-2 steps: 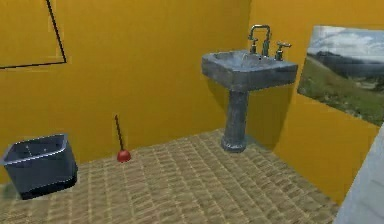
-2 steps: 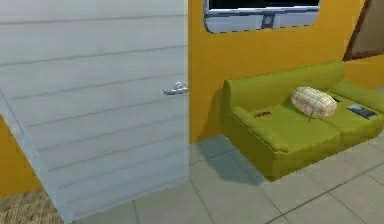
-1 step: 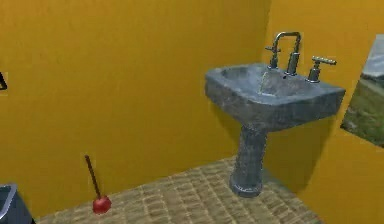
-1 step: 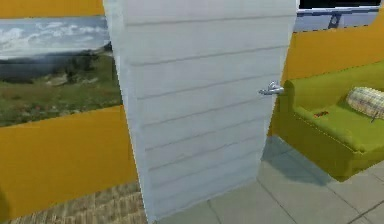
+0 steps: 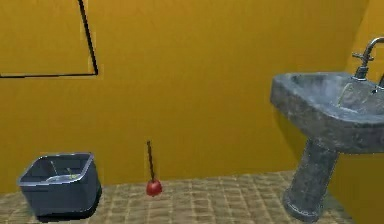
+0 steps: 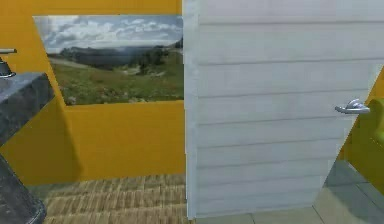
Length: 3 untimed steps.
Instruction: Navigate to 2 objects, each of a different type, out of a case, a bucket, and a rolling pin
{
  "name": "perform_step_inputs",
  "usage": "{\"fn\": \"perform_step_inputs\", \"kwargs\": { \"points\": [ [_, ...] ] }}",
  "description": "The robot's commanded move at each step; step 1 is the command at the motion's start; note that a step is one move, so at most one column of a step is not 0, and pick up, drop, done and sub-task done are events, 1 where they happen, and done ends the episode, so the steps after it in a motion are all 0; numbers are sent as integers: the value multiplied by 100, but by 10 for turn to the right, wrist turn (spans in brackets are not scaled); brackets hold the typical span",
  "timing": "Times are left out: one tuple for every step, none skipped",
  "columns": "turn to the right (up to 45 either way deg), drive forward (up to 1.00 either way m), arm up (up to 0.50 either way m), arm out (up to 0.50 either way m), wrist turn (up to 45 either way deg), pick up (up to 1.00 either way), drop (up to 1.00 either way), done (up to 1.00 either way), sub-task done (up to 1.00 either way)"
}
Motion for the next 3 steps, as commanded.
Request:
{"fn": "perform_step_inputs", "kwargs": {
  "points": [
    [0, 5, 0, 0, 0, 0, 0, 0, 0],
    [-450, 0, 0, 0, 0, 0, 0, 0, 0],
    [-120, 0, 0, 0, 0, 0, 0, 0, 0]
  ]
}}
